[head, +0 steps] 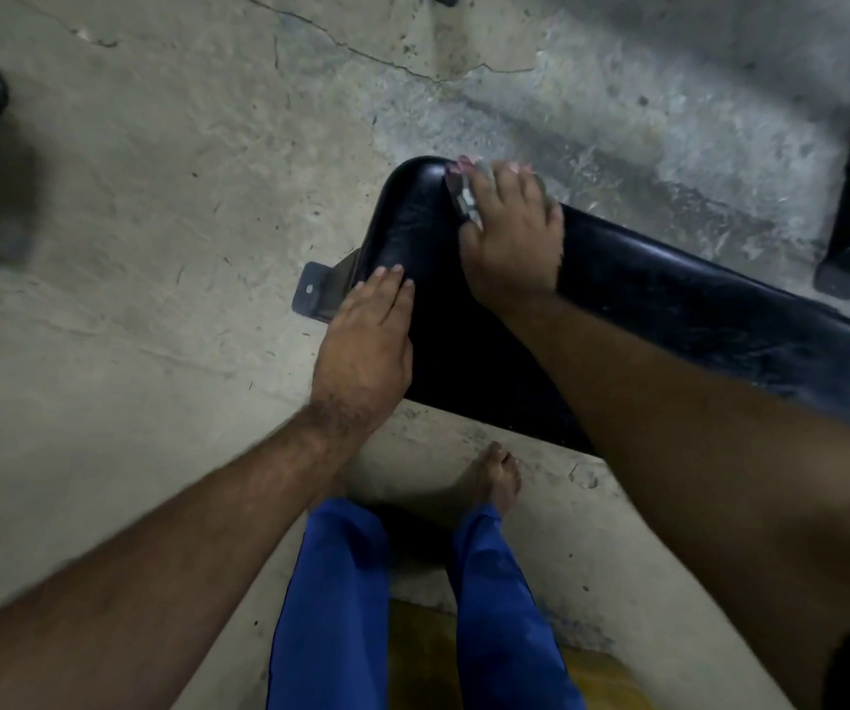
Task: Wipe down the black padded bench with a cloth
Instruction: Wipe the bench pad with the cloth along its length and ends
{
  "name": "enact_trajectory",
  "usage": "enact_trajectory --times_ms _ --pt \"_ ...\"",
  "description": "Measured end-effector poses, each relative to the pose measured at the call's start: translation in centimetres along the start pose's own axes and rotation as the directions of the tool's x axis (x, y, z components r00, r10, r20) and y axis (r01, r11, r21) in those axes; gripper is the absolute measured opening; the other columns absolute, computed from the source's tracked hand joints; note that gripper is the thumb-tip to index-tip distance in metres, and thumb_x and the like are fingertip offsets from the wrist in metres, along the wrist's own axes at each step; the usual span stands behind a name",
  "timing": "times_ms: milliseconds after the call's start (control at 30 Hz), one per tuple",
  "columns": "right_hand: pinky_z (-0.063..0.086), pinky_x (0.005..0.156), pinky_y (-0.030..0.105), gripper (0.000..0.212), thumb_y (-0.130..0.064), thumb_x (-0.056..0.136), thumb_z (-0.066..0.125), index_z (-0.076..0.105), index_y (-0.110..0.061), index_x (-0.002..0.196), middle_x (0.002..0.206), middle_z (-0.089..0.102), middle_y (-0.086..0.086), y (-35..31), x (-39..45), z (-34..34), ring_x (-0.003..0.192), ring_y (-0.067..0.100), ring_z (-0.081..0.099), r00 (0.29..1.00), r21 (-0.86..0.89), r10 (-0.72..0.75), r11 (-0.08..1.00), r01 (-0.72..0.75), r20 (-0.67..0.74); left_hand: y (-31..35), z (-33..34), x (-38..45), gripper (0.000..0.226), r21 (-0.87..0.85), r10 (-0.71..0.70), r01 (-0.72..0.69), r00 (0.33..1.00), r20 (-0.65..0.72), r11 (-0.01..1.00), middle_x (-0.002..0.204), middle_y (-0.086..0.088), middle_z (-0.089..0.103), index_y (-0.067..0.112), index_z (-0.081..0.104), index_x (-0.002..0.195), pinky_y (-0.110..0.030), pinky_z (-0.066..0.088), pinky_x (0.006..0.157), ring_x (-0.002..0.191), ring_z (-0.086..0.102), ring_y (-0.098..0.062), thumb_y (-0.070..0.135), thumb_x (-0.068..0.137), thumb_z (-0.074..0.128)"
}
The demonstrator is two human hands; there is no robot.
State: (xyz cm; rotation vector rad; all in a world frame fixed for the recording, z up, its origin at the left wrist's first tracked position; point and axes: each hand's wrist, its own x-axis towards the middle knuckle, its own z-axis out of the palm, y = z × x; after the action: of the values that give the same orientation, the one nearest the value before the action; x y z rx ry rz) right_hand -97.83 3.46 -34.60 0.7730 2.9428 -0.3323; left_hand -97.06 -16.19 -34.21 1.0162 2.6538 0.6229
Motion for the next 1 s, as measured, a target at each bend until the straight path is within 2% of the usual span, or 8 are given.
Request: enact_trajectory --times_ms 133,300,433,500,567,733,867,1000 --pt "0.019 0.121 0.053 0.065 -0.040 0.090 0.033 0.035 -0.028 0.155 0.163 0.034 0.003 2.2 -1.7 0.1 0.152 0.028 0.024 0.933 -0.021 -0.345 0.937 0.349 0.104 0.9 0.4 1.1 0.052 -0.014 0.006 -0.006 1.000 0.010 1.000 0.140 -0.023 0.051 -0.006 0.050 0.133 -0.047 0.035 0.112 0.131 0.047 -0.036 0.006 0.084 0.043" --pt "0.021 0.119 0.055 0.072 -0.042 0.085 0.027 0.033 -0.026 0.155 0.161 0.036 0.008 3.5 -2.0 -1.1 0.150 0.032 0.026 0.989 -0.009 0.149 0.989 -0.149 -0.003 2.2 1.2 2.1 0.055 0.013 0.058 -0.059 0.994 0.093 0.998 0.145 -0.024 0.044 -0.006 0.045 0.137 -0.049 0.035 0.112 0.135 0.042 -0.035 0.000 0.083 0.053" --pt "0.016 0.121 0.057 0.068 -0.041 0.090 0.035 0.033 -0.027 0.156 0.164 0.030 0.005 6.9 -7.1 -0.4 0.154 0.030 0.020 0.950 -0.010 -0.300 0.953 0.302 0.093 3.0 1.3 2.7 0.057 0.047 0.065 -0.073 0.987 0.147 0.996 0.150 -0.022 0.037 -0.004 0.038 0.142 -0.045 0.027 0.117 0.140 0.034 -0.033 0.001 0.087 0.050" --pt "0.017 0.121 0.059 0.072 -0.042 0.087 0.033 0.029 -0.028 0.157 0.166 0.026 0.006 9.4 -5.3 -1.3 0.154 0.032 0.017 0.999 -0.035 0.026 0.999 -0.025 0.032 3.3 1.5 2.7 0.056 0.048 0.122 -0.130 0.981 0.151 0.990 0.149 -0.022 0.038 -0.004 0.040 0.141 -0.042 0.024 0.118 0.140 0.035 -0.034 0.000 0.086 0.048" --pt "0.016 0.121 0.058 0.073 -0.040 0.086 0.037 0.029 -0.028 0.157 0.165 0.026 0.008 7.0 -5.1 -1.1 0.154 0.033 0.016 0.937 0.042 0.349 0.936 -0.348 -0.002 3.5 1.5 2.7 0.056 0.033 0.158 -0.164 0.977 0.143 0.986 0.148 -0.022 0.040 -0.005 0.042 0.140 -0.041 0.024 0.117 0.139 0.036 -0.034 0.002 0.085 0.044" --pt "0.013 0.122 0.053 0.072 -0.039 0.087 0.043 0.031 -0.026 0.156 0.164 0.030 0.007 6.3 -14.4 1.1 0.153 0.031 0.020 0.969 -0.032 -0.246 0.968 0.247 0.028 4.0 1.4 2.5 0.051 -0.052 0.130 -0.125 0.987 0.098 0.991 0.148 -0.019 0.041 -0.003 0.045 0.139 -0.038 0.025 0.117 0.140 0.036 -0.031 0.008 0.090 0.040" --pt "0.011 0.122 0.054 0.074 -0.041 0.085 0.045 0.031 -0.028 0.156 0.165 0.026 0.007 7.3 -13.8 1.1 0.154 0.032 0.018 0.923 0.041 0.368 0.930 -0.365 -0.110 4.5 1.8 1.8 0.051 -0.075 0.165 -0.157 0.979 0.116 0.985 0.148 -0.020 0.042 -0.003 0.046 0.138 -0.039 0.024 0.117 0.139 0.038 -0.032 0.006 0.089 0.038" --pt "0.012 0.123 0.054 0.072 -0.042 0.088 0.046 0.032 -0.027 0.156 0.165 0.025 0.006 6.5 -18.9 2.2 0.154 0.031 0.017 0.980 -0.067 -0.198 0.978 0.198 -0.001 5.9 2.3 2.4 0.050 -0.073 0.191 -0.183 0.972 0.134 0.980 0.148 -0.018 0.042 -0.002 0.046 0.138 -0.042 0.028 0.116 0.139 0.037 -0.030 0.013 0.092 0.035"
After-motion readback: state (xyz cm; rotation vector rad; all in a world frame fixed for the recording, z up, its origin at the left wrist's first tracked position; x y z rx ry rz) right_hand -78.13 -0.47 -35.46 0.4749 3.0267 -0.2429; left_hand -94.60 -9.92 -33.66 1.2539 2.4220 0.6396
